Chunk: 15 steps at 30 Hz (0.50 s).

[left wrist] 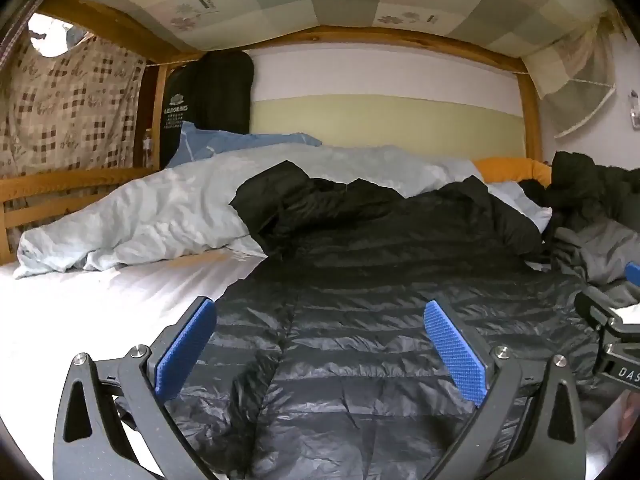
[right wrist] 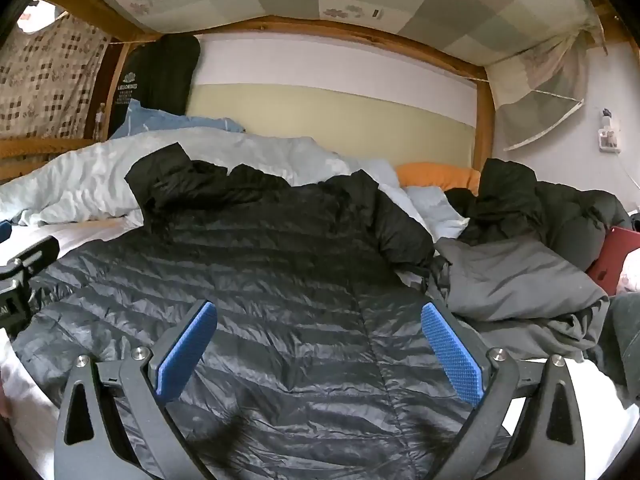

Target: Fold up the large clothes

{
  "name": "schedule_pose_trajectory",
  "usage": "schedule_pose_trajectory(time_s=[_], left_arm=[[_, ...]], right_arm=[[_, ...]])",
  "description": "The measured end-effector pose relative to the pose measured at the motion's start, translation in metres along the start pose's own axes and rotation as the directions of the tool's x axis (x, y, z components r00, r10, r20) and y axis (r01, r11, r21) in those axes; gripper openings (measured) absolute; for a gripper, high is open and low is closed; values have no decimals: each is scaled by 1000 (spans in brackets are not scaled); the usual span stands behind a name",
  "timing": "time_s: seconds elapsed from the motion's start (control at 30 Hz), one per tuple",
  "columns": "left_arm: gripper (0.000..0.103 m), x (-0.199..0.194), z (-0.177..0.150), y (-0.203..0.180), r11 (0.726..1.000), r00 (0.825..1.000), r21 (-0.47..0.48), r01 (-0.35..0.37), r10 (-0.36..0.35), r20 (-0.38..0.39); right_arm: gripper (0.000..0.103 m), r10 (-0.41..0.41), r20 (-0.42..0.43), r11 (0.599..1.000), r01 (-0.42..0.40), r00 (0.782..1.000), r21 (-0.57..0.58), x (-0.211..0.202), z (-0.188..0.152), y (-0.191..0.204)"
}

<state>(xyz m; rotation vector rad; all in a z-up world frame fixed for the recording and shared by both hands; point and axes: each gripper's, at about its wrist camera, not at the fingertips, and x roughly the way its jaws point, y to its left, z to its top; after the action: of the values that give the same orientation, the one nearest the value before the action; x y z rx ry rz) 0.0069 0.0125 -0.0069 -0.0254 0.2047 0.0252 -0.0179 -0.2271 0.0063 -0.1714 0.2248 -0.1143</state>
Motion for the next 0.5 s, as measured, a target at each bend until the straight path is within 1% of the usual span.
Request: schedule_pose_trajectory(time_s=[0.13,0.5], left_arm=[[103,4,1,3,1000,1000,-8,3,-4,-24],[103,4,2,0,1000,1000,-4,1,-1,-20]], right_arm=[[103,-1,-9,1000,0,1000,-5,1,-1,1],[103,-27,-11,998,26,1000,-51,2,-2,11]])
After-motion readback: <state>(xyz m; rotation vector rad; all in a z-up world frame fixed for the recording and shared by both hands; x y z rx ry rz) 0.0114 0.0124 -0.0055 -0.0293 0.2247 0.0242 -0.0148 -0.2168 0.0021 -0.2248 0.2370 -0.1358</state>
